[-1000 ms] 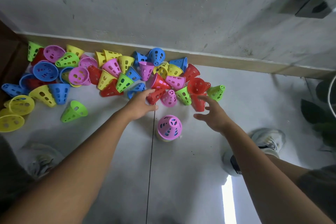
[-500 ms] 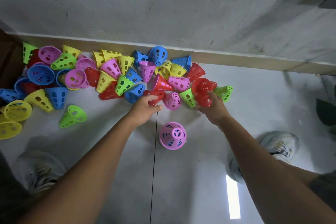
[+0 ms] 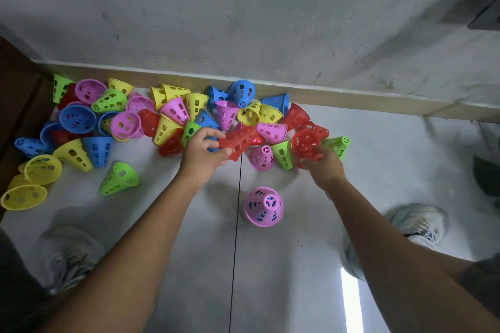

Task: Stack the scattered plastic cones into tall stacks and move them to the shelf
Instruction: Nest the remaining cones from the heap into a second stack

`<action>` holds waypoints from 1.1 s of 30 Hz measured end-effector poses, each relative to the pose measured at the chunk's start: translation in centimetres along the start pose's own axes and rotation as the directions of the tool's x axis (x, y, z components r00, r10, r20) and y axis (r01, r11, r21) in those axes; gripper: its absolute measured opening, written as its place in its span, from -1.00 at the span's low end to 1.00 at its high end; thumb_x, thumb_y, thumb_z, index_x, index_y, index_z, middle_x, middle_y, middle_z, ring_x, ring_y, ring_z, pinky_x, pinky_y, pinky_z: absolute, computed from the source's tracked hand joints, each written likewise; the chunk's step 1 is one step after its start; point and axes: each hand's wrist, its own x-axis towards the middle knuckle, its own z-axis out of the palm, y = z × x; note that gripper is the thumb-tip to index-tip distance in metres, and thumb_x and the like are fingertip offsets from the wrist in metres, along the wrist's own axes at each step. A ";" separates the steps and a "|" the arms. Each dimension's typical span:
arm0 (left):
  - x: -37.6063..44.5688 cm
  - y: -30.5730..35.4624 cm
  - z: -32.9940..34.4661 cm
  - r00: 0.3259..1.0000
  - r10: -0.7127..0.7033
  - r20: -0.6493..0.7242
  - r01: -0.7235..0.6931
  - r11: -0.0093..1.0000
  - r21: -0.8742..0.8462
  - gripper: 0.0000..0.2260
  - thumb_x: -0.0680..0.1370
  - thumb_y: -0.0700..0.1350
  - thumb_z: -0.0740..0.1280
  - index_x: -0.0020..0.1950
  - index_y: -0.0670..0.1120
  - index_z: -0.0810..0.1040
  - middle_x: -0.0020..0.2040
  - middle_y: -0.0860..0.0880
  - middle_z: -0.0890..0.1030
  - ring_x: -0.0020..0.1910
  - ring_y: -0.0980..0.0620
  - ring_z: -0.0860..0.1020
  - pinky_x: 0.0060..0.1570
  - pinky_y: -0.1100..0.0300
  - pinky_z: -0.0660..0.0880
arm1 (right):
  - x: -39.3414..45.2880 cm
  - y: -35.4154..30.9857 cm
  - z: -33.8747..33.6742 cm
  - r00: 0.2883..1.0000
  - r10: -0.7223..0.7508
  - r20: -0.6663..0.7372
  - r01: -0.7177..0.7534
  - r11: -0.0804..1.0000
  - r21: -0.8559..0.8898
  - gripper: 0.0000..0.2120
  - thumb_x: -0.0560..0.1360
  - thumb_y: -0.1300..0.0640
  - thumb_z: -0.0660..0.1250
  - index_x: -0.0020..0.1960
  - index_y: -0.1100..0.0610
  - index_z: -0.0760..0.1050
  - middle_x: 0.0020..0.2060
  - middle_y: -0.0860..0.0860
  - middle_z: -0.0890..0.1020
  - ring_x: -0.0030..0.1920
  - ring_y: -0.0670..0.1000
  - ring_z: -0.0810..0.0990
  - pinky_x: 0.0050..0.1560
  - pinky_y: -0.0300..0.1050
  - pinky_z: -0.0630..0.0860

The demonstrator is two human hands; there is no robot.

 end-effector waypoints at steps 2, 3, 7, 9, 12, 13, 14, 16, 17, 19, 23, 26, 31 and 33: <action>-0.6 0.6 -0.2 0.999 0.000 0.054 0.003 0.999 -0.049 -0.58 0.44 -0.38 0.50 0.21 -0.11 0.46 0.00 -0.12 0.66 0.00 -0.05 0.66 -0.07 0.06 0.67 | -0.4 -0.1 -0.3 0.999 0.012 -0.032 -0.011 0.999 0.042 -0.72 0.44 0.25 0.45 0.15 0.17 0.63 -0.13 0.07 0.64 -0.10 0.09 0.56 -0.18 -0.16 0.41; -0.8 0.8 -0.3 0.996 -0.002 0.084 0.007 0.998 -0.059 -0.50 0.42 -0.38 0.52 0.25 -0.08 0.45 0.03 -0.11 0.65 0.03 -0.03 0.66 -0.08 0.07 0.67 | -0.5 -0.2 -0.4 0.999 0.017 -0.050 -0.014 0.998 0.062 -0.70 0.44 0.25 0.46 0.17 0.16 0.63 -0.13 0.05 0.64 -0.08 0.09 0.58 -0.16 -0.16 0.41; -1.5 1.5 -0.5 0.981 -0.016 0.195 0.031 0.997 -0.073 -0.35 0.37 -0.37 0.57 0.34 0.06 0.44 0.16 -0.10 0.64 0.13 -0.04 0.65 0.02 0.03 0.66 | -0.9 -0.4 -1.1 0.995 0.016 -0.099 -0.003 0.992 0.124 -0.58 0.42 0.19 0.52 0.26 0.15 0.60 0.01 0.05 0.69 0.04 0.07 0.63 0.00 -0.15 0.49; -2.2 2.1 -0.3 0.968 -0.029 0.248 0.053 0.995 -0.090 -0.35 0.38 -0.40 0.55 0.35 0.01 0.44 0.13 -0.10 0.67 0.12 -0.06 0.67 0.05 0.03 0.65 | -1.2 -0.4 -1.5 0.994 0.021 -0.106 -0.003 0.986 0.165 -0.53 0.42 0.24 0.51 0.32 0.17 0.56 0.09 0.08 0.68 0.07 0.06 0.63 0.16 -0.09 0.53; -3.0 2.6 -0.3 0.936 -0.050 0.348 0.097 0.988 -0.117 -0.35 0.37 -0.41 0.54 0.38 -0.08 0.45 0.11 -0.11 0.70 0.13 -0.08 0.68 0.16 -0.06 0.61 | -2.0 -0.7 -2.1 0.995 0.037 -0.095 -0.008 0.958 0.287 -0.50 0.40 0.31 0.53 0.32 0.23 0.55 0.10 0.09 0.67 0.08 0.06 0.64 0.21 -0.07 0.54; -3.3 2.8 -0.4 0.922 -0.055 0.384 0.108 0.987 -0.118 -0.35 0.36 -0.41 0.54 0.39 -0.10 0.45 0.12 -0.12 0.70 0.13 -0.09 0.68 0.18 -0.08 0.60 | -2.5 -0.9 -2.4 0.996 0.041 -0.082 -0.012 0.942 0.335 -0.51 0.40 0.33 0.53 0.31 0.26 0.54 0.08 0.08 0.67 0.06 0.06 0.64 0.17 -0.13 0.55; -3.6 3.0 -0.5 0.903 -0.060 0.426 0.118 0.987 -0.113 -0.36 0.36 -0.41 0.53 0.39 -0.11 0.45 0.13 -0.13 0.70 0.14 -0.09 0.68 0.20 -0.09 0.58 | -2.9 -1.2 -2.6 0.997 0.039 -0.069 -0.010 0.927 0.375 -0.52 0.41 0.35 0.52 0.30 0.28 0.54 0.06 0.08 0.66 0.02 0.04 0.64 0.08 -0.22 0.55; -4.3 3.5 -0.6 0.854 -0.066 0.516 0.136 0.986 -0.098 -0.41 0.39 -0.43 0.49 0.37 -0.10 0.47 0.14 -0.14 0.70 0.16 -0.09 0.67 0.19 -0.04 0.58 | -3.7 -1.6 -3.1 0.999 0.016 -0.048 0.006 0.902 0.432 -0.57 0.43 0.39 0.48 0.28 0.32 0.55 0.04 0.10 0.65 -0.08 -0.04 0.64 -0.11 -0.39 0.55; -4.6 3.7 -0.7 0.828 -0.069 0.556 0.142 0.986 -0.089 -0.43 0.41 -0.44 0.48 0.36 -0.10 0.47 0.15 -0.15 0.69 0.18 -0.09 0.66 0.18 -0.01 0.58 | -3.9 -1.6 -3.3 0.999 0.002 -0.044 0.018 0.891 0.453 -0.60 0.44 0.40 0.46 0.27 0.33 0.55 0.05 0.11 0.66 -0.08 -0.04 0.65 -0.12 -0.39 0.58; -5.3 4.1 -0.8 0.780 -0.072 0.622 0.142 0.988 -0.064 -0.43 0.40 -0.42 0.48 0.36 -0.11 0.46 0.19 -0.18 0.68 0.21 -0.10 0.64 0.19 0.01 0.57 | -4.3 -1.5 -3.6 0.999 -0.010 -0.033 0.025 0.876 0.481 -0.63 0.45 0.41 0.45 0.25 0.32 0.58 0.08 0.14 0.68 0.02 0.05 0.68 0.07 -0.23 0.62; -6.2 3.8 -1.1 0.735 -0.096 0.671 0.050 0.995 0.088 -0.43 0.39 -0.35 0.53 0.35 -0.06 0.51 0.21 -0.10 0.67 0.24 -0.04 0.61 0.26 0.05 0.53 | -5.3 -1.0 -4.0 1.000 -0.016 0.013 0.006 0.832 0.554 -0.67 0.45 0.40 0.46 0.21 0.30 0.61 0.06 0.15 0.70 0.09 0.13 0.69 0.14 -0.09 0.62; -6.7 2.9 -1.1 0.736 -0.135 0.663 0.009 0.982 0.189 -0.40 0.34 -0.27 0.62 0.31 0.06 0.55 0.25 -0.09 0.60 0.27 -0.06 0.58 0.28 0.06 0.53 | -6.2 -1.1 -4.4 0.997 -0.039 0.071 -0.012 0.790 0.613 -0.70 0.46 0.41 0.43 0.20 0.32 0.60 0.05 0.17 0.71 0.03 0.12 0.71 0.18 -0.01 0.62; -7.5 1.5 -0.5 0.776 -0.140 0.615 -0.103 0.934 0.343 -0.41 0.33 -0.19 0.64 0.24 0.21 0.53 0.30 0.13 0.50 0.36 0.02 0.41 0.35 0.00 0.40 | -6.7 -1.7 -5.5 0.966 -0.153 0.210 -0.033 0.729 0.684 -0.67 0.50 0.30 0.44 0.25 0.34 0.56 0.11 0.22 0.68 0.08 0.08 0.66 0.24 -0.07 0.58; -7.8 1.5 -0.2 0.790 -0.120 0.602 -0.163 0.904 0.394 -0.42 0.35 -0.18 0.63 0.25 0.22 0.52 0.35 0.15 0.44 0.39 0.05 0.33 0.32 0.05 0.31 | -7.0 -2.3 -6.1 0.944 -0.204 0.260 -0.020 0.750 0.661 -0.67 0.54 0.20 0.41 0.25 0.34 0.56 0.05 0.14 0.68 0.10 0.07 0.66 0.23 -0.08 0.57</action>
